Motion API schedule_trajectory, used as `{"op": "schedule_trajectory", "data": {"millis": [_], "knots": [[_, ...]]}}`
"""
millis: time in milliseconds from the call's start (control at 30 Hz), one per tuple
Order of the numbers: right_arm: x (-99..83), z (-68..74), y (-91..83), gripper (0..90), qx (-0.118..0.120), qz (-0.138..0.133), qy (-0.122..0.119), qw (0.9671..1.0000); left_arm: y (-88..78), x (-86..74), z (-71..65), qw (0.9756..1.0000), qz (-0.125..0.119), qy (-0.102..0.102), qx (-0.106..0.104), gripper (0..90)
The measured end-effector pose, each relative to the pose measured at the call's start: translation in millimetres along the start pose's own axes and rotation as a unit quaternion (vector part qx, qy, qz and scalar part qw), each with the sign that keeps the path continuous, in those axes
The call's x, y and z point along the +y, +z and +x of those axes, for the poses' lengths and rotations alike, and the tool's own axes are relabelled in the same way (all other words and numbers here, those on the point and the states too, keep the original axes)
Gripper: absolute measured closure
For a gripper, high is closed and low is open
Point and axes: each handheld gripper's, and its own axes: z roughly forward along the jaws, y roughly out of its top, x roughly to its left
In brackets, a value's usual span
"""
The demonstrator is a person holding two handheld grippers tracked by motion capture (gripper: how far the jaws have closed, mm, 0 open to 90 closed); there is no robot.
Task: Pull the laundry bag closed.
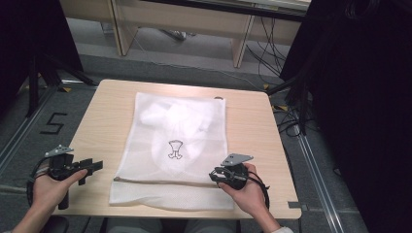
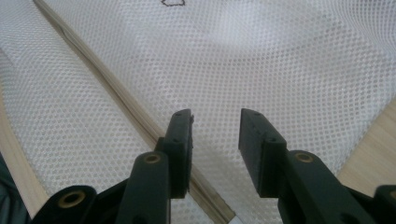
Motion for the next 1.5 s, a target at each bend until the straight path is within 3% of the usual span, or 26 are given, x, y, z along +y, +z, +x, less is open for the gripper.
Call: {"op": "schedule_trajectory", "data": {"millis": [67,100,233,367,500,867,967,1133,1167,1233,1367,1500], "knots": [[2.7,1.7,-0.4,67.0,0.008,0.001,-0.011,0.9999,0.4,0.3,-0.2,1.0000,0.002,0.003,0.001,48.0],[3.6,3.8,1.7,67.4,0.006,-0.015,-0.014,0.9998,0.8,0.3,-0.2,1.0000,0.002,0.004,0.001,48.0],[12.7,11.6,6.2,69.5,0.013,-0.029,-0.040,0.9987,2.1,0.8,-0.3,1.0000,0.006,0.005,0.003,47.6],[18.7,19.0,11.4,72.1,0.033,-0.013,-0.060,0.9976,2.6,1.0,-0.7,1.0000,0.007,0.005,0.003,47.3],[23.8,25.4,15.2,74.2,0.040,-0.017,-0.077,0.9961,3.4,0.9,-1.7,0.9999,0.006,0.007,0.004,47.0],[42.9,44.6,32.4,77.3,0.058,-0.023,-0.099,0.9931,4.1,1.1,-1.7,0.9999,0.006,0.008,0.004,46.7],[53.8,53.5,40.8,79.9,0.071,-0.020,-0.114,0.9908,3.8,1.1,-1.6,1.0000,0.006,0.008,0.002,46.6],[62.8,64.3,49.9,81.6,0.079,-0.016,-0.109,0.9908,3.7,1.0,-1.4,1.0000,0.006,0.007,0.002,46.4],[64.8,64.6,52.6,81.6,0.081,-0.021,-0.125,0.9886,3.9,0.9,-1.4,1.0000,0.005,0.007,0.002,46.3],[65.7,67.4,53.1,81.6,0.081,-0.015,-0.113,0.9902,3.9,0.9,-1.5,1.0000,0.006,0.007,0.001,46.3],[72.2,73.6,61.9,81.0,0.093,-0.010,-0.128,0.9873,3.8,0.9,-1.5,1.0000,0.005,0.007,0.000,46.1],[76.3,79.4,69.5,80.0,0.095,-0.013,-0.130,0.9869,4.0,0.8,-1.7,1.0000,0.006,0.006,0.000,46.0]]}}
